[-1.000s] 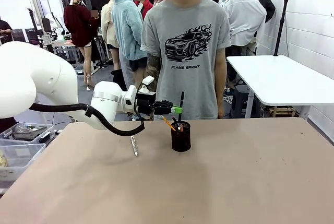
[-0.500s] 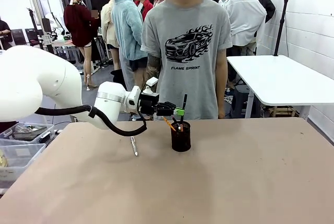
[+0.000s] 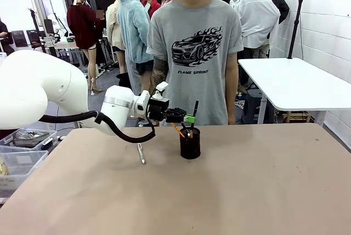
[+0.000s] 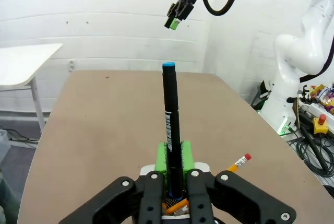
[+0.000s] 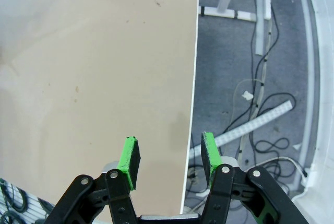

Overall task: Place the pens into the pen holder.
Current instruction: Pick up a writing instrument from the table and place it into the Pen holder.

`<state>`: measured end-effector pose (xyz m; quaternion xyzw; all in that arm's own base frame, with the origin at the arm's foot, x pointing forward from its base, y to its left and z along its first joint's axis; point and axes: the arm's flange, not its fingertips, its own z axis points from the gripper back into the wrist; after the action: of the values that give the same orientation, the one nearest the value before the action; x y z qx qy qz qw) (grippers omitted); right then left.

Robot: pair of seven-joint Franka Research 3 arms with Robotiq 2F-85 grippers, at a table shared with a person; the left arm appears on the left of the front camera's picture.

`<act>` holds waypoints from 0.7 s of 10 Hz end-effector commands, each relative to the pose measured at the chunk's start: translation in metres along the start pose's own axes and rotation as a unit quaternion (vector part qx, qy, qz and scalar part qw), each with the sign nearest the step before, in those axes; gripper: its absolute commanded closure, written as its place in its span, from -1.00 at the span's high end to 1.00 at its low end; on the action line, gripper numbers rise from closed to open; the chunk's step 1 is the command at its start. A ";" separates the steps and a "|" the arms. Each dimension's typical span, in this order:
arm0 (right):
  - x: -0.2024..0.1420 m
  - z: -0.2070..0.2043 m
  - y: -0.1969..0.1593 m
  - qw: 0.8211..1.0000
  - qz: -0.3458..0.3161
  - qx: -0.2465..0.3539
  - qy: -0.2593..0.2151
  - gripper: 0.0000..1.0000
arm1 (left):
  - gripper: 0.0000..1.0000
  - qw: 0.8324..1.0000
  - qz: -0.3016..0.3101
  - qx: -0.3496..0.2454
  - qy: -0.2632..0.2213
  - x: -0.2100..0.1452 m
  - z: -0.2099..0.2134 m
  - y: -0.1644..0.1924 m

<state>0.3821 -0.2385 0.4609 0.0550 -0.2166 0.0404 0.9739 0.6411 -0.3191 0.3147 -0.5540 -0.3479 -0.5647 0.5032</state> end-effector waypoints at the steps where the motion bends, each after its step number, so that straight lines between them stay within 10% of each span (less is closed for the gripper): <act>1: 0.000 -0.001 -0.001 1.000 0.002 -0.009 0.000 0.21 | 0.04 1.000 -0.001 -0.005 0.008 0.009 0.001 0.001; 2: 0.000 -0.001 -0.001 1.000 0.002 -0.009 0.000 0.21 | 0.44 1.000 -0.004 -0.006 0.007 0.012 0.002 0.000; 7: 0.000 -0.001 -0.001 1.000 0.002 -0.009 0.000 0.21 | 0.44 1.000 -0.009 0.026 0.008 0.056 0.038 -0.024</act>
<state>0.3821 -0.2385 0.4608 0.0550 -0.2166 0.0403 0.9739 0.6478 -0.3036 0.3582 -0.5409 -0.3652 -0.5667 0.5028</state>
